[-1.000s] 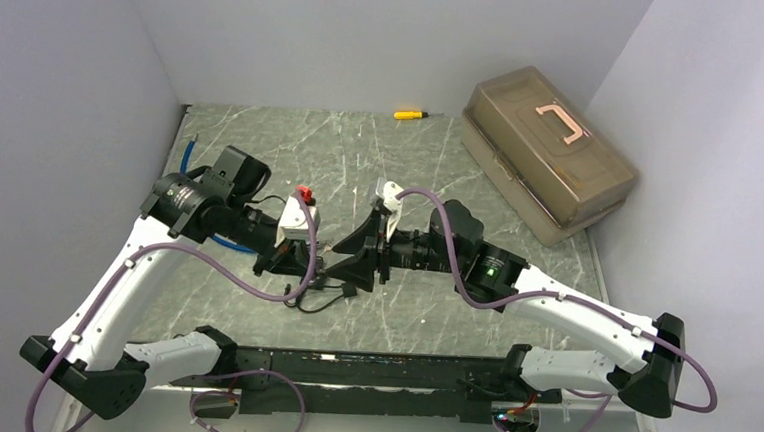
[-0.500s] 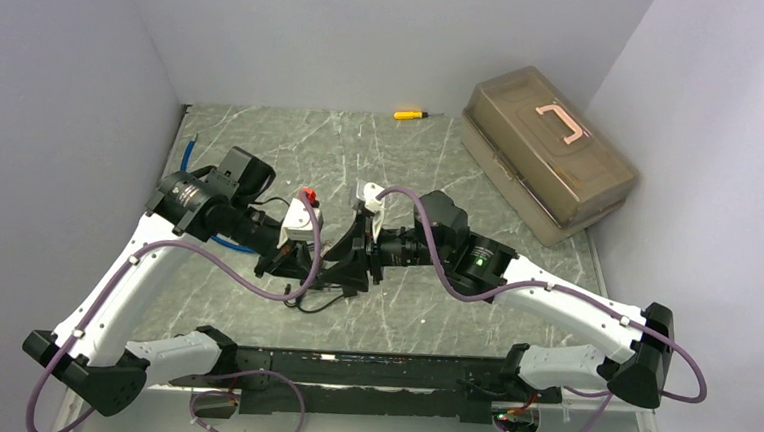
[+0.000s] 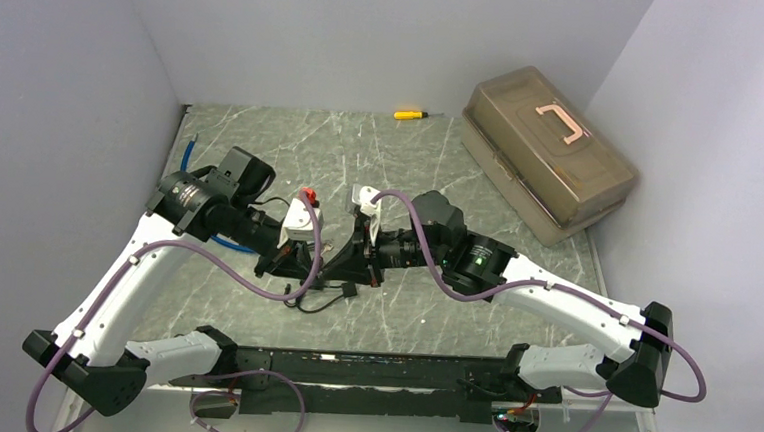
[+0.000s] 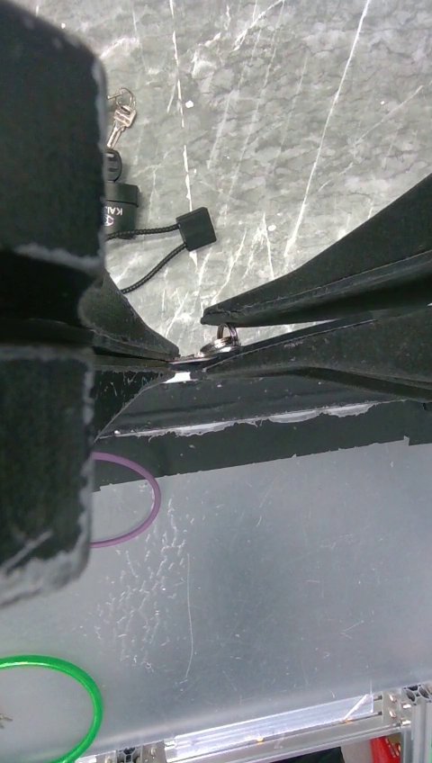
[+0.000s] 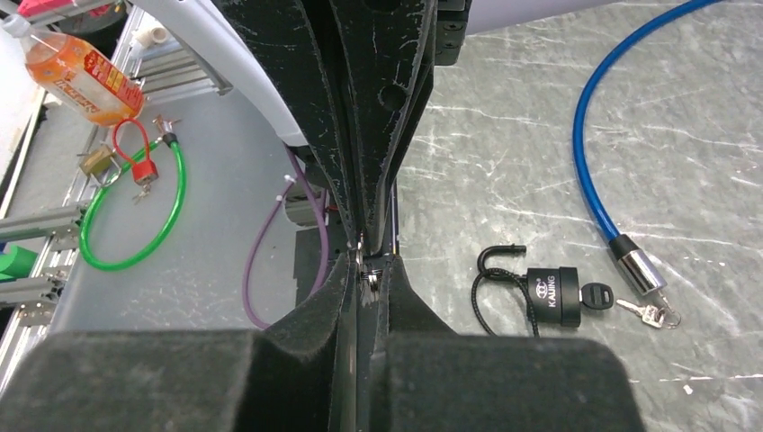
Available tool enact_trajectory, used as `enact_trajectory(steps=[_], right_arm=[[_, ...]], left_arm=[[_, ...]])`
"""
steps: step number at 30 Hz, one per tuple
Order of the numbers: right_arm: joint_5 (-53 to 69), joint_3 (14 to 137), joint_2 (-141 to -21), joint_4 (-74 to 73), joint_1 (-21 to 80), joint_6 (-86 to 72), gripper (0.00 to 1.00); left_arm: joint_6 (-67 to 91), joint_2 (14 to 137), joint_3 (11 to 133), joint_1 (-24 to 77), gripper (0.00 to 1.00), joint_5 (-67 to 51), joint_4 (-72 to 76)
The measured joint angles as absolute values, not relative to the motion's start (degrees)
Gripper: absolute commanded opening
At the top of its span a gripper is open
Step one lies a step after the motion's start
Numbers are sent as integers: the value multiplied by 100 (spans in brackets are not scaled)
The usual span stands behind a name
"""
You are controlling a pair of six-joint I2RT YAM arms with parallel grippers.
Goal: Unlock with the key
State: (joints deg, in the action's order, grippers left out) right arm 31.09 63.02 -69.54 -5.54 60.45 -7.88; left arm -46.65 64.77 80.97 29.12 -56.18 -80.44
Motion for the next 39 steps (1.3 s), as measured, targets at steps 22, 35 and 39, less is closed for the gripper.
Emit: enact_trajectory(steps=[22,35,39], right_arm=[[2274,5000,-5395,-725,5859,-1221,0],[2104,3938,-4982,766,5793,-2237,0],[2104,3752,-5105,1540,5789,-2508,0]], left_arm=[[-3734,6477,7085,2934,96,-4335,-6401],[-3181,7065,7314,3385,88,-5531,-5811],[-3312,6987,7319,3524,82,-5929,-6018]])
